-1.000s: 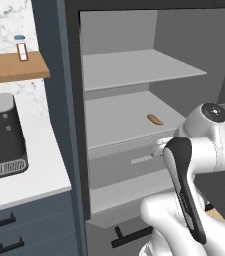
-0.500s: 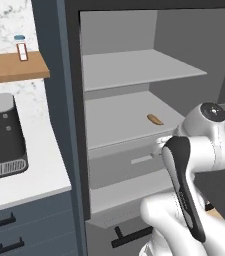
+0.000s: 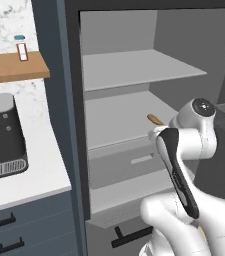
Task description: Place one sweet potato and one steak in each tupperware on the nearby counter, to pack two identical lunches.
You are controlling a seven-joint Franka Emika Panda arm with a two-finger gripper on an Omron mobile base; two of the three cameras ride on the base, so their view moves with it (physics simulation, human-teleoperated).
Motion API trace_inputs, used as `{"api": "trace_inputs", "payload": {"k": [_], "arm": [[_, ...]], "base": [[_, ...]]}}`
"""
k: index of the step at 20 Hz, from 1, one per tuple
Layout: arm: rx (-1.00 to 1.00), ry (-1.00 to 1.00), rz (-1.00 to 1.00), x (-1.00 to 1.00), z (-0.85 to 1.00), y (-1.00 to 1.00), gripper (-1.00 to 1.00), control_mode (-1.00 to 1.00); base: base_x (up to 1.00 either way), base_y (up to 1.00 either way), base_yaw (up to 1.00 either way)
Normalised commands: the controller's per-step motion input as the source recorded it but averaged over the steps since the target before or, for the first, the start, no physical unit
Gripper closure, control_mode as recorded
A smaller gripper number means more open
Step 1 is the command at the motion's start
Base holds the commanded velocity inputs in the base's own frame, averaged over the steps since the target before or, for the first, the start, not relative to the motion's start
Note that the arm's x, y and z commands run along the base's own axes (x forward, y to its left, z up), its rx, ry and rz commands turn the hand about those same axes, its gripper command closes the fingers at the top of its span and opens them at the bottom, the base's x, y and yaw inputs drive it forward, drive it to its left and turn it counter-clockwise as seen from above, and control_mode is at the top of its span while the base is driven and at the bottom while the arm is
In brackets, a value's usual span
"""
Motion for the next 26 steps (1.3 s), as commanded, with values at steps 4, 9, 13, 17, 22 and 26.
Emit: {"api": "trace_inputs", "payload": {"k": [4, 9, 13, 17, 22, 26], "arm": [[-0.03, 0.00, -0.06, 0.93, 0.00, -0.28, -1.00, -1.00], [0.00, 0.00, -0.02, 0.96, 0.00, -0.50, -1.00, -1.00], [0.00, 0.00, 0.01, 0.92, -0.01, -0.41, -1.00, -1.00], [-0.04, 0.00, 0.02, 0.66, -0.11, -0.18, -1.00, -1.00], [-0.06, 0.01, 0.00, 0.52, -0.30, -0.03, -1.00, -1.00], [0.00, 0.00, 0.00, 0.58, -0.04, -0.04, -1.00, -1.00]], "base": [[0.00, 0.00, 0.00], [0.00, 0.00, 0.00], [0.00, 0.00, 0.00], [0.00, 0.00, 0.00], [0.00, 0.00, 0.00], [0.00, 0.00, 0.00]]}}
